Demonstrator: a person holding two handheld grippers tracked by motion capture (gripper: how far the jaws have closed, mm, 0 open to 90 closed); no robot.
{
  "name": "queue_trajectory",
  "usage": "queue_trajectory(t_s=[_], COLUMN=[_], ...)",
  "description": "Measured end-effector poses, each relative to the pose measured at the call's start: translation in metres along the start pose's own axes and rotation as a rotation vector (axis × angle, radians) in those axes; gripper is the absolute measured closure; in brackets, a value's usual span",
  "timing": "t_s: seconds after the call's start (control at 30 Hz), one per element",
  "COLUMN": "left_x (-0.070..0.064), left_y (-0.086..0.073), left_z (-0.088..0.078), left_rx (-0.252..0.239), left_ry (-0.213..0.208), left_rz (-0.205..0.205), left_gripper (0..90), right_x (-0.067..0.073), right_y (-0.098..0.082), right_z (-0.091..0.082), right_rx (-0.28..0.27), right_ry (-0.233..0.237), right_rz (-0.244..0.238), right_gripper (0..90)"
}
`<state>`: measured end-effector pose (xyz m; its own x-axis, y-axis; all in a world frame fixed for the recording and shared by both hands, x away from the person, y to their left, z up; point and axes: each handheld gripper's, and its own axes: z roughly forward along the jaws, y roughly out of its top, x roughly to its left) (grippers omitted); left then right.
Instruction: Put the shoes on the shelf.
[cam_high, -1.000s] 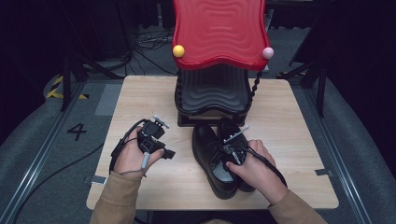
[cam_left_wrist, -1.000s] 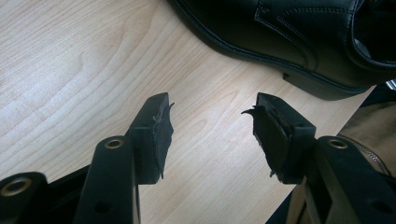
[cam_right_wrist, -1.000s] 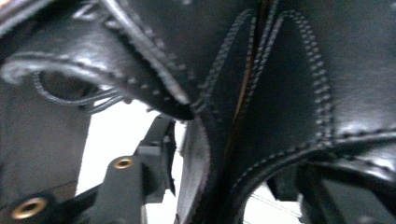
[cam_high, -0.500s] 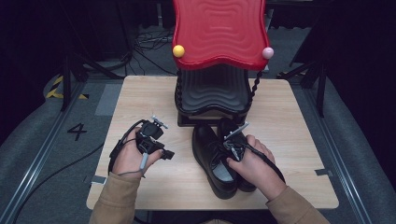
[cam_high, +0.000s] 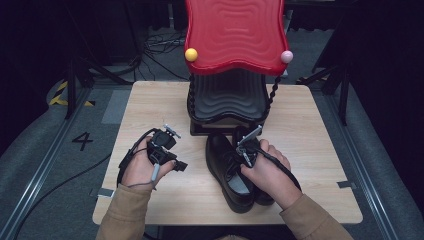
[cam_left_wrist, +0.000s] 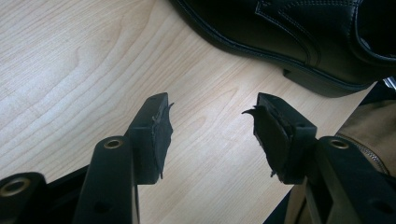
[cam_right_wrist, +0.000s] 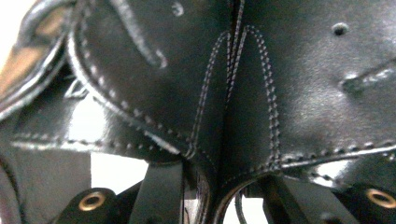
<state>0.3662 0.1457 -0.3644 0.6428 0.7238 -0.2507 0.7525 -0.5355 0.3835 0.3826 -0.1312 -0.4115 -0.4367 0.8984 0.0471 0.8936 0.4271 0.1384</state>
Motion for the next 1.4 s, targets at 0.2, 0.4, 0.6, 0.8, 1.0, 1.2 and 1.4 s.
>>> queue_trajectory(t_s=[0.2, 0.4, 0.6, 0.8, 1.0, 1.2, 1.4], left_x=[-0.001, -0.001, 0.001, 0.005, 0.007, 0.009, 0.013], left_y=[0.001, 0.002, 0.001, -0.001, -0.003, -0.004, -0.006], left_z=[0.001, 0.003, 0.001, -0.002, -0.004, -0.006, -0.006], left_rx=[0.005, 0.006, -0.003, -0.012, -0.019, -0.025, -0.028], left_ry=[-0.006, -0.007, -0.011, -0.008, -0.004, -0.004, -0.001], left_rz=[0.0, 0.002, -0.002, -0.009, -0.015, -0.027, -0.037], left_gripper=[46.5, 46.4, 46.5, 46.3, 45.9, 45.7, 45.5], right_x=[0.003, 0.002, -0.001, -0.008, -0.018, -0.023, -0.026], right_y=[0.005, 0.007, 0.008, 0.009, 0.007, 0.0, -0.006], right_z=[0.001, 0.001, 0.0, -0.004, -0.02, -0.043, -0.071], right_rx=[0.041, 0.057, 0.062, 0.062, 0.083, 0.074, 0.083], right_ry=[-0.018, -0.019, -0.006, 0.02, 0.08, 0.074, 0.087], right_rz=[0.014, 0.013, 0.028, 0.055, 0.103, 0.099, 0.093], right_gripper=[76.4, 78.8, 81.6, 82.2, 82.3, 82.4, 82.3])
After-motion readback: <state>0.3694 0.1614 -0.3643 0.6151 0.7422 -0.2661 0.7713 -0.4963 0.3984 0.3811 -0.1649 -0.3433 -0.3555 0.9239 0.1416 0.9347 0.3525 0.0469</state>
